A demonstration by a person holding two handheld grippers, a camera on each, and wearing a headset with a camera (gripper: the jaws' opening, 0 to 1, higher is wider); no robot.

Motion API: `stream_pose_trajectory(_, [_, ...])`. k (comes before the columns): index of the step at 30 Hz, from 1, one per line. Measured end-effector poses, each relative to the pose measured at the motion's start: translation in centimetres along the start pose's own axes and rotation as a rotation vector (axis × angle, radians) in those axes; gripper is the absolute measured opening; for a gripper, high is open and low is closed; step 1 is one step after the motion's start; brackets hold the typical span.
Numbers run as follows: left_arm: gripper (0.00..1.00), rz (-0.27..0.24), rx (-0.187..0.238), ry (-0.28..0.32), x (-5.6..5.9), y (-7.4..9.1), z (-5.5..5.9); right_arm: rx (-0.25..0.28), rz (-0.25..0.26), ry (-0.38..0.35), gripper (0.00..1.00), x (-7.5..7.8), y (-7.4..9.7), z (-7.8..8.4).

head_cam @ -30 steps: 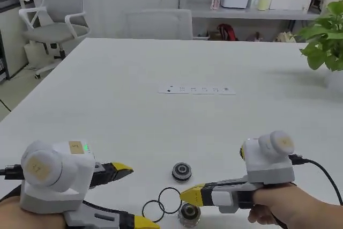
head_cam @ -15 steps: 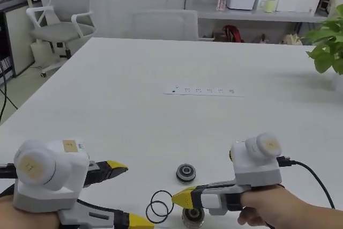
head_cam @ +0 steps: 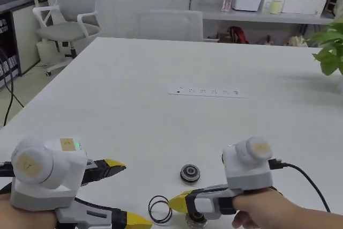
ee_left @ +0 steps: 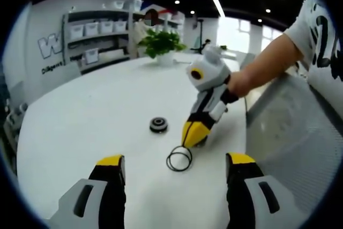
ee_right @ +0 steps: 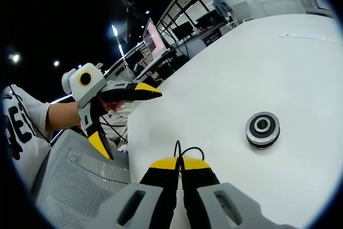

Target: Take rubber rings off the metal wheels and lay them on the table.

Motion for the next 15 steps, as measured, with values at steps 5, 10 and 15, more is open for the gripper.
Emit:
stream_pose_trajectory(5, [0.78,-0.004,-0.001,0.002,-0.05,0.14,0.05,-0.007,0.022,0.011,0.00,0.25,-0.14,0.14])
stream_pose_trajectory(10, [0.78,-0.005,-0.004,0.003,-0.03,0.18,0.13,-0.008,0.038,0.011,0.00,0.39,-0.16,0.18])
stream_pose_trajectory(15, [0.78,-0.002,-0.007,0.001,0.02,0.12,0.09,-0.011,0.061,0.032,0.00,0.61,-0.16,0.22])
Point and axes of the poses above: the centre of the closed fingertips' face, and the gripper's own axes: y roughly backward along the fingers, x roughly to its right, z roughly out of its underside, the point moved 7 cm from there along y, roughly backward along the fingers, and after that the axes turned 12 degrees about -y, right-handed, at the moved point
